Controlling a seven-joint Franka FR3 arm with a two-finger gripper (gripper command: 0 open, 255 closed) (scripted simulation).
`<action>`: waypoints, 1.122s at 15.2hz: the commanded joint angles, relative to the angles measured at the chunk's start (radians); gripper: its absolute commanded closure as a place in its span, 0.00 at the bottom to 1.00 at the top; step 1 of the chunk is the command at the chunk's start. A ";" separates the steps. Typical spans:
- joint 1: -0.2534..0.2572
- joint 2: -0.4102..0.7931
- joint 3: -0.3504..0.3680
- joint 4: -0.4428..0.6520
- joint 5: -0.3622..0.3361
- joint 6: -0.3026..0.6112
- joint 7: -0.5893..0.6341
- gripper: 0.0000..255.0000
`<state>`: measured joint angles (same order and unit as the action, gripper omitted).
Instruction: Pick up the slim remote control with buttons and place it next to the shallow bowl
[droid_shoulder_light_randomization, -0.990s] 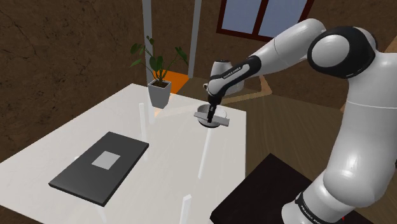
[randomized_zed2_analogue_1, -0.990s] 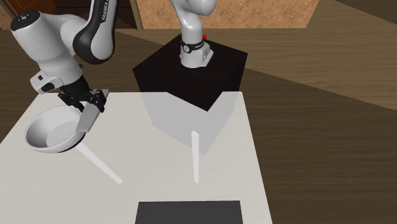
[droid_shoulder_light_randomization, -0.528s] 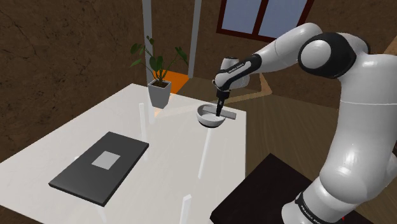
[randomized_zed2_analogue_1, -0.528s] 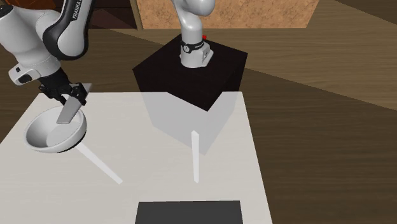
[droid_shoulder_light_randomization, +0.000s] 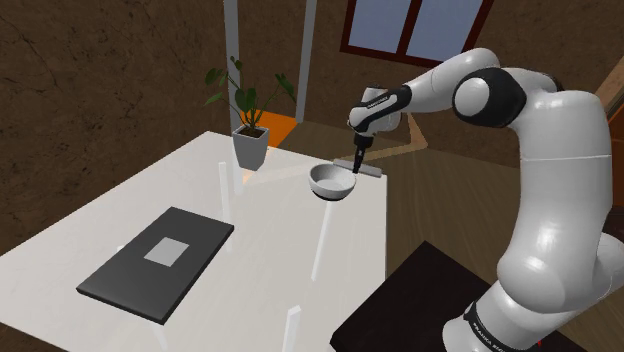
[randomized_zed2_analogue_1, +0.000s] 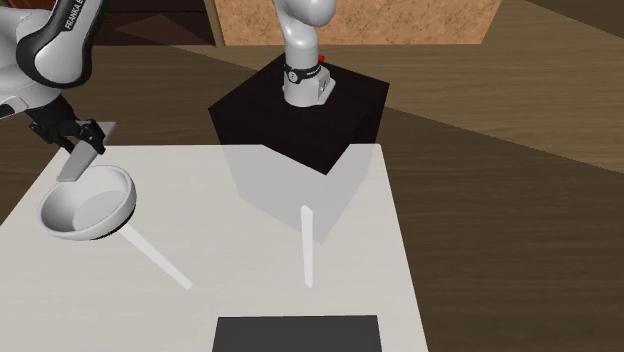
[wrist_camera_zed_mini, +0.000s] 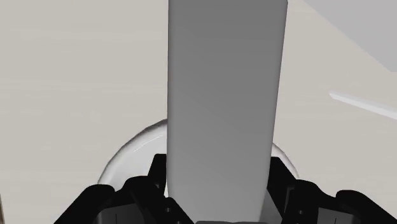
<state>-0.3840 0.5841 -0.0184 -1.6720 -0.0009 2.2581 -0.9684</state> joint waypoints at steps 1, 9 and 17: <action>-0.031 0.036 -0.006 0.066 0.005 -0.030 -0.039 1.00; -0.140 0.264 -0.020 0.464 0.022 -0.199 -0.162 1.00; -0.166 0.388 -0.021 0.588 0.026 -0.199 -0.186 1.00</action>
<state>-0.5500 0.9644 -0.0393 -1.0845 0.0248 2.0517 -1.1547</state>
